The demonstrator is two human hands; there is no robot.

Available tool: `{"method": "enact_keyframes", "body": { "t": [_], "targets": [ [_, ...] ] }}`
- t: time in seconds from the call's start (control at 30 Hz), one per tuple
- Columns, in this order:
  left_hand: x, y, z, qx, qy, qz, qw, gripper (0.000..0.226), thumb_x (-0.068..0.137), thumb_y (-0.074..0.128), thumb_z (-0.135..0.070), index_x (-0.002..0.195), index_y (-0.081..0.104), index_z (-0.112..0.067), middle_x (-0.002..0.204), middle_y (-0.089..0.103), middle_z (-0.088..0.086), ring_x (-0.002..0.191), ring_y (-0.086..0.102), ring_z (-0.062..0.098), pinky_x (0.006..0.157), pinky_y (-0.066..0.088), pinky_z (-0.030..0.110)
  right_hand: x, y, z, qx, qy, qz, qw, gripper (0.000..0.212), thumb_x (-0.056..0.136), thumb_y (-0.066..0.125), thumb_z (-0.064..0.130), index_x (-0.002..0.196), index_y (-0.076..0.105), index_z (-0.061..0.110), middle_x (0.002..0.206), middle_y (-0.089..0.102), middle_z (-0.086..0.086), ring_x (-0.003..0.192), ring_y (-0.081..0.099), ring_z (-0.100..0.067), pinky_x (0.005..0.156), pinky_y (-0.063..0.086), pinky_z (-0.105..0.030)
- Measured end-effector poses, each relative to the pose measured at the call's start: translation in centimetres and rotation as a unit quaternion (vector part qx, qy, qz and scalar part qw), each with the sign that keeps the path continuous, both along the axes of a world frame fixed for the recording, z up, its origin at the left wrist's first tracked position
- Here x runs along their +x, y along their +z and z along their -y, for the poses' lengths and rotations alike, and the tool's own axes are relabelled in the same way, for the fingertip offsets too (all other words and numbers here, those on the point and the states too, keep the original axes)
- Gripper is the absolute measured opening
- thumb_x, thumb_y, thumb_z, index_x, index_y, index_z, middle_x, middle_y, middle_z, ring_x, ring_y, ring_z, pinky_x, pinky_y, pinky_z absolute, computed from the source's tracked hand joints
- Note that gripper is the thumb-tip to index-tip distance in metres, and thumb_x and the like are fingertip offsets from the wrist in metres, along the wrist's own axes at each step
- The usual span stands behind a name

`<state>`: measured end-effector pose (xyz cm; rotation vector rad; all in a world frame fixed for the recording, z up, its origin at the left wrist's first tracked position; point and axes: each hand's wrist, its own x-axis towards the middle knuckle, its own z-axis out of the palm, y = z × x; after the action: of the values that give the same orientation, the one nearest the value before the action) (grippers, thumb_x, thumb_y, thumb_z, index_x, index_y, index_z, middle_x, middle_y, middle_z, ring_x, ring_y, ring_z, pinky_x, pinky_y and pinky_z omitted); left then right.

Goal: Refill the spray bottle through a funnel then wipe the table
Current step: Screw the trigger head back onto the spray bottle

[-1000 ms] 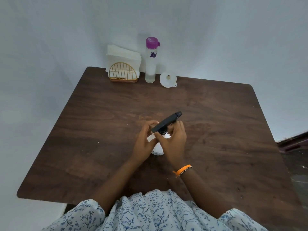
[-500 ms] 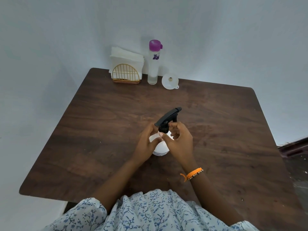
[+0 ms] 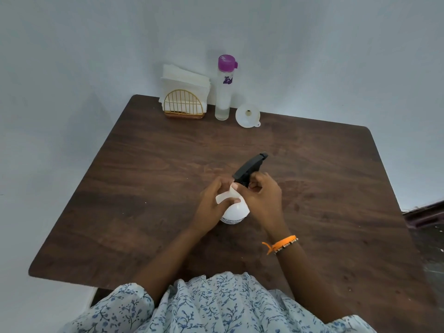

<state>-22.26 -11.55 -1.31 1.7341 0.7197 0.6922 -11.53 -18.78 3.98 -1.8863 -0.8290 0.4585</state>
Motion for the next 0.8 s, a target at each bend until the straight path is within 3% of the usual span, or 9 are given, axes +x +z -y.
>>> {"method": "enact_keyframes", "body": {
  "t": [0.07,0.13,0.27,0.37,0.43,0.53,0.6,0.67,0.8],
  "targets": [
    [0.0,-0.2,-0.1,-0.021,0.002,-0.002,1.000,0.027,0.073,0.069,-0.029,0.098,0.059,-0.026,0.094,0.065,-0.014,0.090,0.060,0.003,0.075,0.047,0.015,0.7,0.1,0.5,-0.008,0.040,-0.035,0.999,0.016,0.075,0.076,0.013,0.088,0.066,0.011,0.086,0.067,0.001,0.083,0.062,-0.016,0.077,0.052,-0.025],
    [0.0,-0.4,-0.3,-0.036,0.006,-0.007,0.999,0.028,0.072,0.072,-0.024,0.095,0.059,-0.031,0.096,0.066,-0.014,0.092,0.061,0.007,0.077,0.049,0.021,1.5,0.2,0.9,-0.010,0.101,-0.048,0.994,0.023,0.077,0.073,0.007,0.099,0.067,0.009,0.097,0.070,-0.004,0.092,0.065,-0.019,0.085,0.053,-0.039],
    [-0.1,-0.4,-0.5,-0.045,0.006,-0.014,0.999,0.027,0.071,0.073,-0.025,0.095,0.061,-0.029,0.099,0.068,-0.012,0.096,0.061,0.010,0.082,0.050,0.036,2.8,0.3,1.0,0.015,0.210,-0.058,0.976,0.028,0.078,0.070,-0.002,0.104,0.067,0.006,0.106,0.068,-0.010,0.099,0.064,-0.024,0.089,0.052,-0.044],
    [0.0,-0.3,-0.4,-0.051,0.013,-0.011,0.999,0.030,0.071,0.073,-0.027,0.098,0.061,-0.027,0.101,0.068,-0.009,0.098,0.062,0.013,0.083,0.051,0.042,3.5,0.2,0.3,0.010,0.230,-0.026,0.973,0.023,0.077,0.073,0.002,0.099,0.069,0.005,0.096,0.068,-0.010,0.088,0.063,-0.024,0.079,0.052,-0.039],
    [0.0,-0.2,-0.2,-0.048,0.020,-0.007,0.999,0.037,0.070,0.072,-0.031,0.104,0.058,-0.026,0.103,0.066,-0.006,0.099,0.062,0.015,0.084,0.051,0.040,3.1,-0.1,0.2,0.021,0.194,0.013,0.981,0.015,0.072,0.079,0.008,0.082,0.068,0.013,0.078,0.064,0.001,0.072,0.056,-0.014,0.065,0.045,-0.027],
    [0.0,-0.1,0.2,-0.028,0.025,0.019,0.999,0.045,0.073,0.067,-0.023,0.113,0.050,-0.035,0.106,0.064,-0.005,0.099,0.061,0.014,0.086,0.050,0.029,1.0,-1.0,0.2,0.071,0.071,-0.017,0.995,0.032,0.061,0.086,0.013,0.067,0.055,0.017,0.065,0.052,0.006,0.061,0.046,-0.011,0.057,0.039,-0.022],
    [0.1,0.0,0.4,0.005,0.027,0.024,0.999,0.049,0.077,0.064,-0.008,0.115,0.048,-0.036,0.107,0.063,-0.002,0.099,0.062,0.013,0.087,0.050,0.031,-0.5,-1.6,-0.1,0.102,-0.003,-0.051,0.993,0.042,0.057,0.089,0.016,0.065,0.049,0.025,0.063,0.049,0.013,0.059,0.043,-0.007,0.055,0.037,-0.017],
    [0.2,-0.3,0.4,0.039,0.033,0.010,0.999,0.045,0.082,0.063,-0.001,0.119,0.051,-0.024,0.109,0.064,0.003,0.102,0.061,0.017,0.090,0.050,0.039,-1.4,-1.9,-0.6,0.111,-0.047,-0.073,0.990,0.046,0.055,0.090,0.019,0.066,0.046,0.027,0.064,0.048,0.013,0.058,0.044,-0.003,0.054,0.037,-0.013],
    [0.3,-1.0,0.5,0.037,0.048,-0.040,0.997,0.035,0.088,0.062,-0.009,0.121,0.054,-0.004,0.116,0.063,0.010,0.110,0.059,0.022,0.095,0.047,0.045,-1.9,-2.0,-1.0,0.110,-0.074,-0.070,0.989,0.049,0.053,0.091,0.021,0.067,0.044,0.022,0.069,0.049,0.004,0.060,0.044,-0.006,0.054,0.039,-0.014]
  ]
}}
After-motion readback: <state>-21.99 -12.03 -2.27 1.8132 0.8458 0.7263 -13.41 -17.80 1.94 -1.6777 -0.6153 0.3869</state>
